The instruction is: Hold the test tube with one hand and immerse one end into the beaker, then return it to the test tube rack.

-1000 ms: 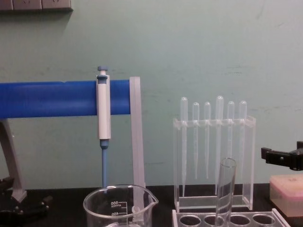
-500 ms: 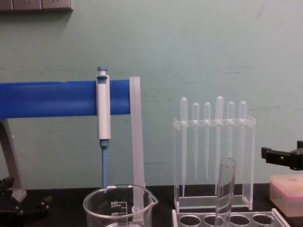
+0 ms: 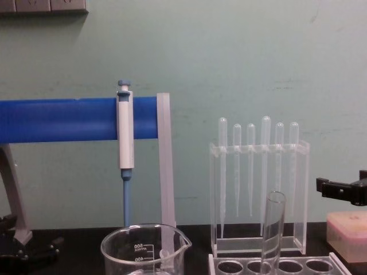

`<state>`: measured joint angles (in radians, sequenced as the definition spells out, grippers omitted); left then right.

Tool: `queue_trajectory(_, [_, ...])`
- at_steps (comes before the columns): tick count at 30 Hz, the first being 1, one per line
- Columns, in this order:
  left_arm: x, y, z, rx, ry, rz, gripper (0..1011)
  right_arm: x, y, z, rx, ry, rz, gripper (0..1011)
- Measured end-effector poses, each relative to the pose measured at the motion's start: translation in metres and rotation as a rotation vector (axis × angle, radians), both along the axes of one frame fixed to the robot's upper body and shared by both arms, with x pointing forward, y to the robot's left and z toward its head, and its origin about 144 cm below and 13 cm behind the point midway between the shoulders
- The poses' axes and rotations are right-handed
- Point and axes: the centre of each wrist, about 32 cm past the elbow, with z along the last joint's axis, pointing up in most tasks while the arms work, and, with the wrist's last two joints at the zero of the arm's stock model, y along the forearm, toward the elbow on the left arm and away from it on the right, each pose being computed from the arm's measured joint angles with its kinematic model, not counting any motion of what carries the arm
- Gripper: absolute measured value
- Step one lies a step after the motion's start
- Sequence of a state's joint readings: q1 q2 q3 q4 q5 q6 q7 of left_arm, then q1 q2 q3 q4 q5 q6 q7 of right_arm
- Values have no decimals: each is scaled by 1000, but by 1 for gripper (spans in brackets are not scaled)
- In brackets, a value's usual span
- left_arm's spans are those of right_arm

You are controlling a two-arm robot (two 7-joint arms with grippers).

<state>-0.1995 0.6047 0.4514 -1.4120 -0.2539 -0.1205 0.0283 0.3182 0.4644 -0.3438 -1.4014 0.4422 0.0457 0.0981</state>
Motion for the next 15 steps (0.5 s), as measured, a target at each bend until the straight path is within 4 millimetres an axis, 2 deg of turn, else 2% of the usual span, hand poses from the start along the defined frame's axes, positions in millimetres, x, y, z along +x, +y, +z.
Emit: queue_trajectory(15, [0,0,0,0,0,0,1000,0,0,0,1,0,0,1002])
